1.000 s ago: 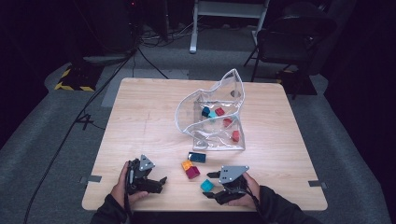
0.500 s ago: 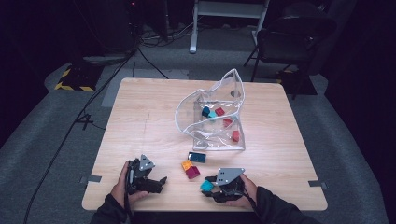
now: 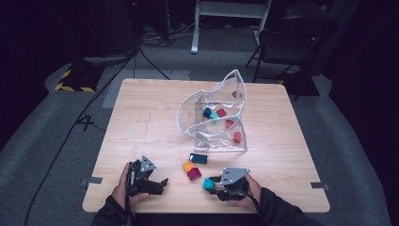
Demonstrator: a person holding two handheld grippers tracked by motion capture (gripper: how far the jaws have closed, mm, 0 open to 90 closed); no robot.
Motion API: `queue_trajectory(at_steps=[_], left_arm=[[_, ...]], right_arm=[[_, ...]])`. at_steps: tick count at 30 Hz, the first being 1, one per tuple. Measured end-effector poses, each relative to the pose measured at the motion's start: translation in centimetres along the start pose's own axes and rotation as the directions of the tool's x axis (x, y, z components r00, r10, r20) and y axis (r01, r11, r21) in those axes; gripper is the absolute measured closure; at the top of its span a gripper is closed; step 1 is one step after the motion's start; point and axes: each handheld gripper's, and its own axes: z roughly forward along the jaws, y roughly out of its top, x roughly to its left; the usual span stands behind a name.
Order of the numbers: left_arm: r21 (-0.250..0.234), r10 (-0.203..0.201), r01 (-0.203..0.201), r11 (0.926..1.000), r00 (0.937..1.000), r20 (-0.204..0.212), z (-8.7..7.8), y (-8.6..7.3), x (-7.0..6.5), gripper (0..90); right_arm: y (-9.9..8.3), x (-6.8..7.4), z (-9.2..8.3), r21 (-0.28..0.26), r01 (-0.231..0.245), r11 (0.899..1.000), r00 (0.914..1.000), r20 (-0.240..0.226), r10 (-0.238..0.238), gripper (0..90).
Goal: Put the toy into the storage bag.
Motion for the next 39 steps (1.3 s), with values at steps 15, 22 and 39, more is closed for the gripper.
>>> queue_trajectory(at_steps=[15,22,39], left_arm=[[0.000,0.000,0.000,1.0000,1.0000,-0.001,0.0,0.0,0.0,0.2],[0.000,0.000,0.000,1.0000,1.0000,-0.001,0.0,0.0,0.0,0.2],[-0.001,-0.003,0.003,1.0000,1.0000,-0.001,0.1,0.1,0.0,0.2]], right_arm=[[0.6,-2.1,-3.5,-0.072,-0.043,0.996,0.9968,0.064,0.048,59.2],[0.9,-3.0,-5.3,-0.116,-0.060,0.991,0.9931,0.093,0.071,59.2],[3.2,-4.8,-10.3,-0.220,-0.052,0.974,0.9796,0.178,0.093,59.2]])
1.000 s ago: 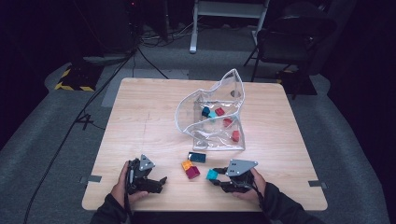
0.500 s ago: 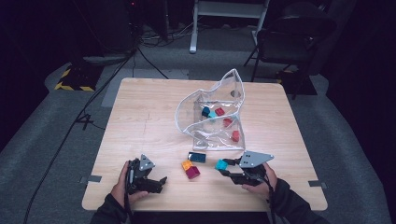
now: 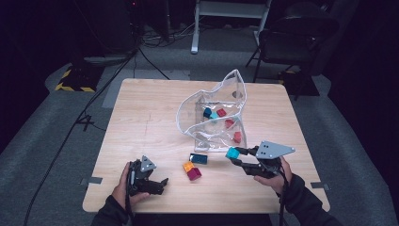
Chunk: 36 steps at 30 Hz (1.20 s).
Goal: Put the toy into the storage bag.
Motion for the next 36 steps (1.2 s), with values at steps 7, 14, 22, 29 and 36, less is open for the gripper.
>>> queue_trajectory(at_steps=[7,14,22,29,36], left_arm=[[-0.001,0.001,-0.001,1.0000,1.0000,0.000,0.0,0.0,0.0,0.2],[-0.001,0.000,0.000,1.0000,1.0000,0.001,0.0,0.0,0.0,0.2],[-0.001,0.000,0.000,1.0000,1.0000,0.001,0.0,0.0,0.0,0.2],[-0.001,0.001,-0.001,1.0000,1.0000,0.001,0.0,0.0,0.0,0.2],[-0.001,0.001,-0.001,1.0000,1.0000,0.001,0.0,0.0,0.0,0.2]], right_arm=[[1.1,-0.6,-1.3,-0.030,0.009,1.000,0.9996,0.027,-0.008,59.3],[2.8,-1.1,-2.3,-0.060,0.022,0.998,0.9987,0.047,-0.020,59.2],[4.2,-1.8,-3.0,-0.090,0.025,0.996,0.9974,0.070,-0.019,59.3],[5.6,-2.4,-3.3,-0.104,0.032,0.994,0.9959,0.088,-0.023,59.3],[7.0,-2.6,-3.1,-0.121,0.046,0.992,0.9941,0.103,-0.033,59.3]])
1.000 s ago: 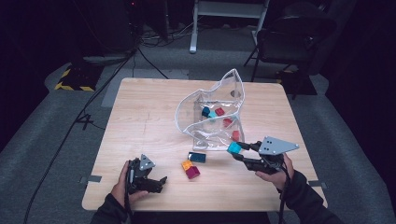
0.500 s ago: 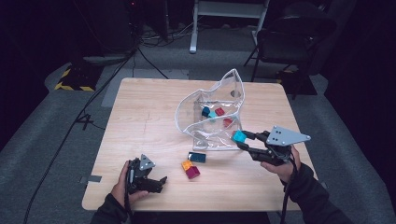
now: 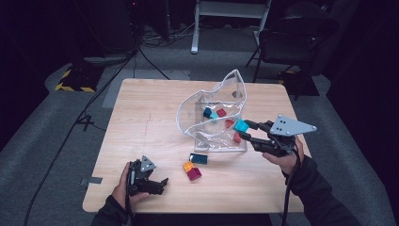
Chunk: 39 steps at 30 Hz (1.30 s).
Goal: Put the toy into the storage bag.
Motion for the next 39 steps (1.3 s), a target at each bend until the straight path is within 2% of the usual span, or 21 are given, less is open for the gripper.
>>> queue_trajectory(at_steps=[9,12,16,20,23,30,34,39], left_arm=[[0.000,0.000,0.000,1.0000,1.0000,-0.001,0.0,0.0,0.0,0.2],[0.000,0.000,0.000,1.0000,1.0000,0.000,0.0,0.0,0.0,0.2],[0.000,0.000,0.000,1.0000,1.0000,0.000,0.0,0.0,0.0,0.2],[0.001,-0.001,0.001,1.0000,1.0000,0.000,0.0,0.0,0.0,0.2],[0.001,-0.001,0.001,1.0000,1.0000,0.001,0.0,0.0,0.0,0.2],[0.001,-0.001,0.001,1.0000,1.0000,0.000,0.0,0.0,0.0,0.2],[0.001,-0.002,0.002,1.0000,1.0000,0.002,0.0,0.0,0.0,0.2],[0.004,0.000,0.000,1.0000,1.0000,0.002,0.0,0.0,0.0,0.2]], right_arm=[[1.5,-0.4,0.9,0.002,0.012,1.000,0.9997,0.020,-0.012,59.2],[2.1,-0.8,1.5,0.006,0.012,1.000,0.9993,0.035,-0.013,59.2],[2.7,-1.2,2.4,0.010,0.021,1.000,0.9967,0.078,-0.021,59.2],[3.2,-1.9,3.6,0.031,0.014,0.999,0.9949,0.100,-0.017,59.2],[3.5,-2.5,4.5,0.034,-0.008,0.999,0.9943,0.107,0.004,59.2],[3.8,-3.5,6.0,0.068,-0.015,0.998,0.9908,0.136,0.006,59.2],[3.8,-4.5,6.8,0.084,-0.049,0.995,0.9892,0.142,0.037,59.2],[3.6,-5.0,7.7,0.107,-0.064,0.992,0.9871,0.153,0.047,59.2]])
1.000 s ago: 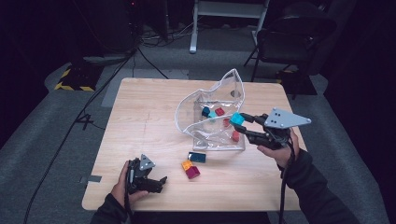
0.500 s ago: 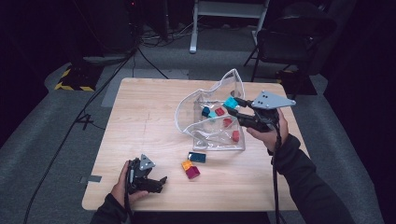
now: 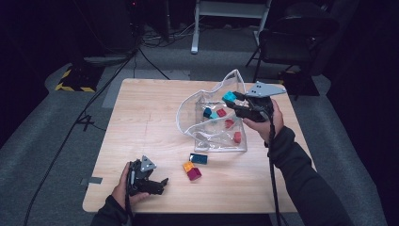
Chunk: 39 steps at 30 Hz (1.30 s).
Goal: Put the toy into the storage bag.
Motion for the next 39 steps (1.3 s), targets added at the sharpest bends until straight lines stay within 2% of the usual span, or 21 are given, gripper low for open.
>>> queue_trajectory(at_steps=[12,21,27,39], left_arm=[[-0.002,-0.001,0.001,1.0000,1.0000,0.000,0.0,0.0,0.0,0.2],[-0.003,-0.002,0.002,1.0000,1.0000,-0.001,0.0,0.0,0.0,0.2],[-0.002,-0.001,0.001,1.0000,1.0000,-0.001,0.0,0.0,0.0,0.2],[-0.002,-0.001,0.001,1.0000,1.0000,-0.001,0.0,0.0,0.0,0.2]], right_arm=[[-0.6,-0.5,1.0,0.024,-0.024,0.999,0.9991,0.035,0.023,57.5],[-0.9,-0.5,0.6,0.005,-0.036,0.999,0.9987,0.035,0.036,55.0],[-1.0,0.0,-0.5,-0.025,-0.039,0.999,0.9990,0.021,0.040,52.5],[-2.1,2.4,-3.6,-0.084,-0.007,0.996,0.9997,-0.026,0.005,46.0]])
